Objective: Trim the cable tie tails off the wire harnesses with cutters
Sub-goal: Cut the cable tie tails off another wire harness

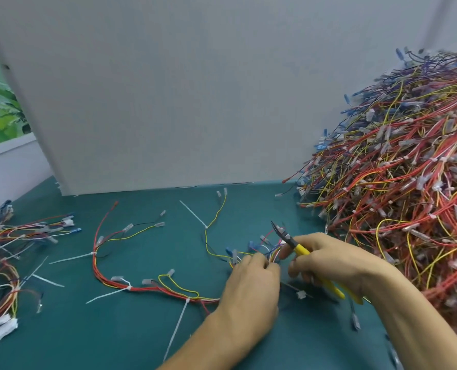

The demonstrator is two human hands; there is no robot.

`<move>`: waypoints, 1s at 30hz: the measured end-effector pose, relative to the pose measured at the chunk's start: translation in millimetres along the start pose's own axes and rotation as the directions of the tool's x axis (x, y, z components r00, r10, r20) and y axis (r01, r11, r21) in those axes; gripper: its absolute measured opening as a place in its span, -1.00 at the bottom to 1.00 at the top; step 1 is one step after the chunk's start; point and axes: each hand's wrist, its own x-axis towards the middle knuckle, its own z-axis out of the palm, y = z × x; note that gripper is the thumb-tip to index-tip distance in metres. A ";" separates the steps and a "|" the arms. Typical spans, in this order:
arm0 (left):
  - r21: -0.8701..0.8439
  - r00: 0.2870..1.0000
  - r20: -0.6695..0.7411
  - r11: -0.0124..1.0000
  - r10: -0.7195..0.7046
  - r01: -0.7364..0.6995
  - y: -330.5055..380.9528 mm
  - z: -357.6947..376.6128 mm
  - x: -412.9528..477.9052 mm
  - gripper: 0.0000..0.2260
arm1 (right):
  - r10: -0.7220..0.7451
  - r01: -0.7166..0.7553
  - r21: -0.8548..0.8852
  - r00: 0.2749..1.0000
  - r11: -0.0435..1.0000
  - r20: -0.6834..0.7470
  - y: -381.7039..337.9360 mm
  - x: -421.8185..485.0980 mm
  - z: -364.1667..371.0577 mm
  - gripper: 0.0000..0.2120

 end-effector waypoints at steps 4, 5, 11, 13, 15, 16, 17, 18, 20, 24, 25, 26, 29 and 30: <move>-0.224 0.997 -0.067 0.974 -0.046 0.030 -15.6 4.5 5.3 -0.73 | 0.021 -0.024 -0.088 0.999 0.996 -0.032 -1.2 -1.7 -2.4 -0.69; -0.282 0.997 -0.073 0.959 -0.039 0.017 -18.4 4.4 5.3 -0.75 | 0.023 -0.024 -0.063 0.999 0.998 -0.022 -2.9 -3.4 -2.5 -0.62; -0.385 0.995 0.005 0.918 0.102 -0.092 -26.1 1.5 -5.8 -0.69 | -0.116 0.119 -0.026 0.989 0.993 0.096 -12.1 -13.2 -1.7 -0.69; -0.402 0.991 0.018 0.908 0.132 -0.113 -26.1 -0.8 -9.8 -0.71 | -0.102 0.109 -0.031 0.982 0.994 0.159 -13.2 -15.8 -2.0 -0.78; -0.417 0.989 -0.010 0.898 0.148 -0.139 -26.1 -3.2 -12.5 -0.80 | -0.084 0.081 0.020 0.979 0.996 0.187 -12.6 -16.2 -1.9 -0.79; -0.421 0.988 -0.027 0.895 0.151 -0.148 -26.0 -3.7 -13.8 -0.85 | -0.085 0.073 0.068 0.980 0.995 0.181 -12.1 -15.3 -1.4 -0.79; -0.425 0.987 -0.048 0.891 0.153 -0.159 -26.1 -3.7 -14.6 -0.89 | -0.081 0.060 0.131 0.983 0.989 0.163 -11.3 -13.8 -0.6 -0.78; -0.430 0.985 -0.077 0.886 0.155 -0.173 -26.3 -2.9 -15.1 -0.93 | -0.069 0.040 0.196 0.988 0.980 0.141 -10.4 -12.0 0.2 -0.76; -0.444 0.978 -0.143 0.874 0.149 -0.198 -26.8 -0.2 -15.9 -0.96 | -0.037 0.007 0.231 0.991 0.973 0.126 -8.9 -9.0 1.8 -0.74; -0.483 0.960 -0.268 0.849 0.088 -0.212 -27.9 3.6 -17.2 -0.92 | 0.026 -0.046 0.098 0.980 0.994 0.197 -6.7 -6.2 6.9 -0.71; -0.493 0.958 -0.280 0.846 0.068 -0.204 -28.2 4.2 -17.7 -0.91 | 0.041 -0.059 0.080 0.978 0.995 0.204 -6.7 -6.1 7.6 -0.72; -0.510 0.959 -0.278 0.839 0.048 -0.190 -28.3 4.7 -18.3 -0.93 | 0.053 -0.067 0.066 0.977 0.996 0.205 -6.8 -6.1 7.9 -0.72; -0.592 0.976 -0.210 0.802 -0.057 -0.081 -27.9 4.7 -17.5 -0.98 | 0.081 -0.085 0.013 0.975 0.996 0.207 -7.7 -6.8 7.1 -0.73; -0.622 0.981 -0.167 0.783 -0.100 -0.026 -27.8 4.2 -16.0 -0.96 | 0.087 -0.089 -0.003 0.973 0.996 0.213 -7.9 -7.2 6.5 -0.73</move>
